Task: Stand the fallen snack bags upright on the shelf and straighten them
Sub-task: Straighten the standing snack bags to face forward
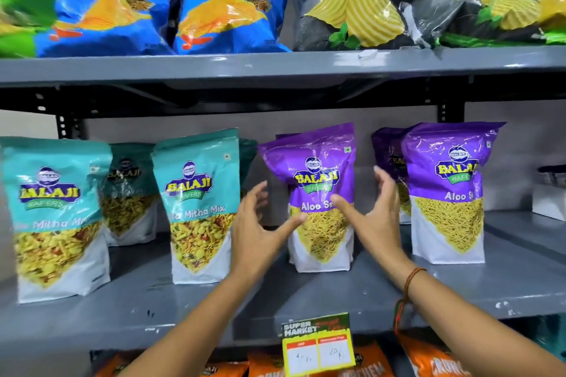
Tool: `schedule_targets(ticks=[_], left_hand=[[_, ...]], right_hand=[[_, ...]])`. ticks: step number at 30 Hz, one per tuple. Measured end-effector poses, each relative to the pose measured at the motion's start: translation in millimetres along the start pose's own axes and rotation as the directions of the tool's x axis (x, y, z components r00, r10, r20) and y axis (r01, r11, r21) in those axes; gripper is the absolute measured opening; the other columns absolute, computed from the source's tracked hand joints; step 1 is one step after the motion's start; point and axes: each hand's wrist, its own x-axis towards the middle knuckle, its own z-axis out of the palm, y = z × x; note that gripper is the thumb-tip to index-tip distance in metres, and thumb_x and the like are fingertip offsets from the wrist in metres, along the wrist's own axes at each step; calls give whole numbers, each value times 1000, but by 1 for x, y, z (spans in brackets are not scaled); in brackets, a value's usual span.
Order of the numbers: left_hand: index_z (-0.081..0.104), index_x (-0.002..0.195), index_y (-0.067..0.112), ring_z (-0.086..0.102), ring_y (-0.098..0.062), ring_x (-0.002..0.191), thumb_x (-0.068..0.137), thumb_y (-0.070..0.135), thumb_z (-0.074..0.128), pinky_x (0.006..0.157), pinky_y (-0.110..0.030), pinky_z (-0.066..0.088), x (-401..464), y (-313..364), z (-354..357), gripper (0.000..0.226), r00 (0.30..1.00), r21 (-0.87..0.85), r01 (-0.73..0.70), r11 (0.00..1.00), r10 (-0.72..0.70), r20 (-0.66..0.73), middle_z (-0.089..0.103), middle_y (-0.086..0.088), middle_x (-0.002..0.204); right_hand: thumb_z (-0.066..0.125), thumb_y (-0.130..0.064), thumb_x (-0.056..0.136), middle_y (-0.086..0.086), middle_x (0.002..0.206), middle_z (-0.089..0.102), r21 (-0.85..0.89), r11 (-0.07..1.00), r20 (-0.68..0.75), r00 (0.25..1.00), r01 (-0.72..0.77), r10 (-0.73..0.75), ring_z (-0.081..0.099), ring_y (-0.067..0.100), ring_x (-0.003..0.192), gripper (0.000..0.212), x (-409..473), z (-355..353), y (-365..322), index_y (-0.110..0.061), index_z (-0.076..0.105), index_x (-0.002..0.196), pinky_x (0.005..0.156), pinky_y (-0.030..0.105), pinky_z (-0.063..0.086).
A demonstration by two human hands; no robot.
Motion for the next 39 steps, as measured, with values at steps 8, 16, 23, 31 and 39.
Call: schedule_targets(ticks=[8, 16, 23, 31, 39], left_hand=[[65, 115, 18, 59, -15, 92, 78, 40, 76, 88, -38, 51, 37, 2, -134, 45, 902, 110, -160, 981, 190, -387, 56, 11, 99], [37, 145, 10, 45, -29, 134, 58, 60, 79, 108, -42, 40, 29, -98, -185, 109, 947, 28, 319, 947, -320, 29, 47, -12, 144], [39, 137, 22, 61, 0, 100, 50, 30, 95, 73, -11, 49, 16, -128, -175, 104, 737, -17, 542, 840, -465, 491, 62, 13, 114], [48, 118, 28, 62, -4, 95, 61, 22, 92, 74, -17, 49, 18, -133, -177, 72, 820, 33, 459, 888, -438, 368, 65, 9, 107], [48, 119, 26, 63, -14, 98, 61, 23, 91, 85, -26, 51, 20, -137, -177, 72, 851, 57, 437, 897, -434, 297, 65, 3, 108]], right_hand=[[82, -39, 70, -3, 136, 42, 128, 990, 142, 987, 52, -70, 43, 15, 127, 86, -43, 83, -98, -21, 34, 139, 105, 36, 43], [88, -44, 48, 9, 151, 33, -18, 925, 557, 765, -380, 325, 35, 20, 137, 121, -83, 158, -69, -23, 19, 146, 112, 36, 36], [88, -40, 49, -1, 128, 56, -135, 896, 661, 636, -423, 399, 59, 18, 116, 98, -101, 170, -42, -40, 34, 130, 101, 40, 51], [78, -17, 73, 2, 119, 60, -104, 908, 630, 680, -406, 376, 62, 19, 110, 69, -103, 183, -32, -35, 37, 127, 84, 26, 53], [78, -19, 73, 4, 129, 58, -83, 894, 630, 672, -440, 389, 59, 20, 116, 72, -102, 196, -25, -31, 38, 131, 86, 25, 51]])
